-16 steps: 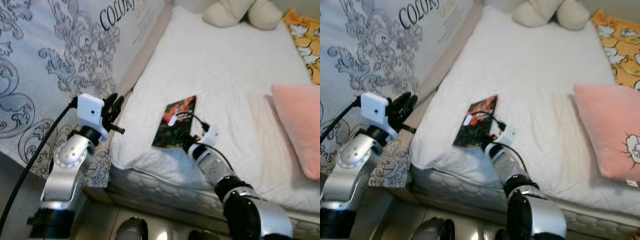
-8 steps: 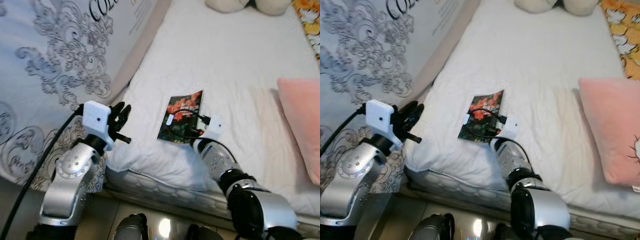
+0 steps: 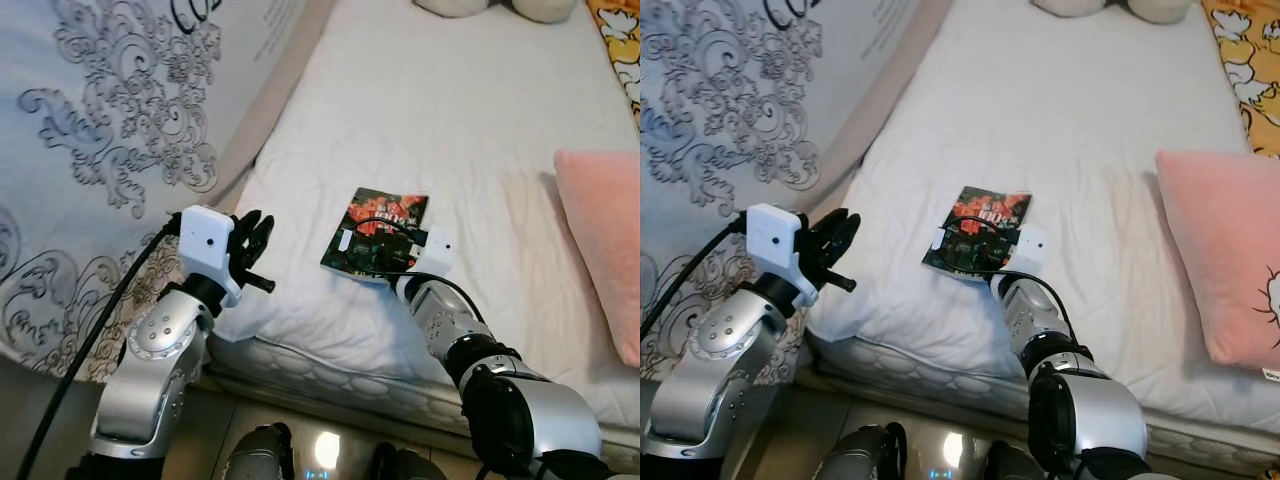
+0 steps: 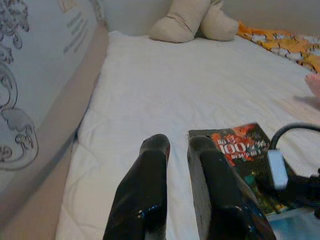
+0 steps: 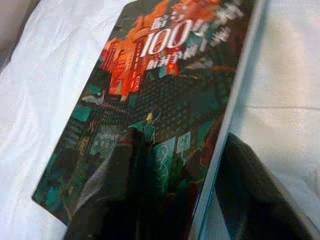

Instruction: Clean up the room

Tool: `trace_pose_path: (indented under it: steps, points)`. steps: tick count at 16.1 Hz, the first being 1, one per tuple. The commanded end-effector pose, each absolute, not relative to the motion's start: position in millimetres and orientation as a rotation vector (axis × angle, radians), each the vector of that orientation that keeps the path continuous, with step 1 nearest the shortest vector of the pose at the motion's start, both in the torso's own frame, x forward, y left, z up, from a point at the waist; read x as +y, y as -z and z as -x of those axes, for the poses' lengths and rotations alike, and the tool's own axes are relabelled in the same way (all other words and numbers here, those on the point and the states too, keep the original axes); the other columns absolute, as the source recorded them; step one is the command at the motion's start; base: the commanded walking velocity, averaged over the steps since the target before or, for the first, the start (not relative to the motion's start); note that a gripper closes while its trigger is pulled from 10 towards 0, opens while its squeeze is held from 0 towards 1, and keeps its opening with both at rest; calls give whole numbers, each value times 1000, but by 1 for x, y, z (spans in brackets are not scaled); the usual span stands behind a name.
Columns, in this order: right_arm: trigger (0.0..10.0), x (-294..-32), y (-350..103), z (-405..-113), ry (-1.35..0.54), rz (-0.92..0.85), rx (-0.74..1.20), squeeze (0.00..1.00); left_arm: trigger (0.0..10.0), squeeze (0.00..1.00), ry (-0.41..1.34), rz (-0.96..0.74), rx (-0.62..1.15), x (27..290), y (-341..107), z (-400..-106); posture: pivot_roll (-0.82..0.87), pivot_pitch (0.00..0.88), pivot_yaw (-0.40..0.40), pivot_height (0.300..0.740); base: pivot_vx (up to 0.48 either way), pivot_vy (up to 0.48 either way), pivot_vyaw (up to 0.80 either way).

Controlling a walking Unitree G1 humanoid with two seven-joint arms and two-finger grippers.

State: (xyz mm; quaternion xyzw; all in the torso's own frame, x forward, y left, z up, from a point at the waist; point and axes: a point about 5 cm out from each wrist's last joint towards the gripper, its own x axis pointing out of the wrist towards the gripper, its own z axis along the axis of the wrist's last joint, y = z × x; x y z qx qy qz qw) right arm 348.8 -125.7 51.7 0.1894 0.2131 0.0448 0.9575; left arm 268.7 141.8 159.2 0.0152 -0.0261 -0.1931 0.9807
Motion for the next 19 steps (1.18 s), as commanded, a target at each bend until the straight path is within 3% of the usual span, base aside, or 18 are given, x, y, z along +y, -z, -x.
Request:
trace_pose_path:
  steps: [1,5,9,10,11,13,14,15,16,17,19]
  points:
    - [10000,-133,-47,-346,-92,-313,458,1000,10000,0,394,-6,-59,138,-164,-268,234,167,1,740,0,0,0]
    - [10000,-153,-59,-354,-74,-112,424,1000,10000,0,414,36,-53,128,-164,-267,226,153,4,740,0,0,0]
    - [10000,-156,-64,-358,-102,32,417,1000,10000,0,417,35,-40,125,-163,-270,223,136,-1,740,0,0,0]
    - [10000,-155,-66,-359,-96,35,413,855,10000,0,410,21,-34,126,-161,-272,219,128,-5,740,0,0,0]
    - [10000,-151,-68,-361,-96,9,402,0,10000,0,404,1,-34,127,-160,-273,221,117,-12,740,0,0,0]
    - [10000,-149,-77,-365,-67,-50,321,0,10000,0,380,-16,-43,129,-157,-278,223,74,-28,740,0,0,0]
    - [10000,-157,-88,-367,-7,-56,210,0,10000,1000,337,-20,-54,134,-155,-281,215,46,-34,740,0,0,0]
    - [10000,-159,-91,-367,13,-58,180,0,10000,1000,325,-22,-55,136,-154,-283,205,21,-38,740,0,0,0]
    - [10000,-164,-107,-357,14,82,-21,1000,10000,1000,233,-52,-60,147,-145,-287,181,0,-49,740,0,0,0]
    - [10000,-164,-113,-344,1,97,-118,1000,10000,1000,176,-36,-20,154,-130,-291,145,0,-50,740,0,0,0]
    - [10000,-174,-90,-320,45,-4,-80,1000,10000,1000,84,-34,36,162,-107,-297,106,0,-35,740,0,0,0]
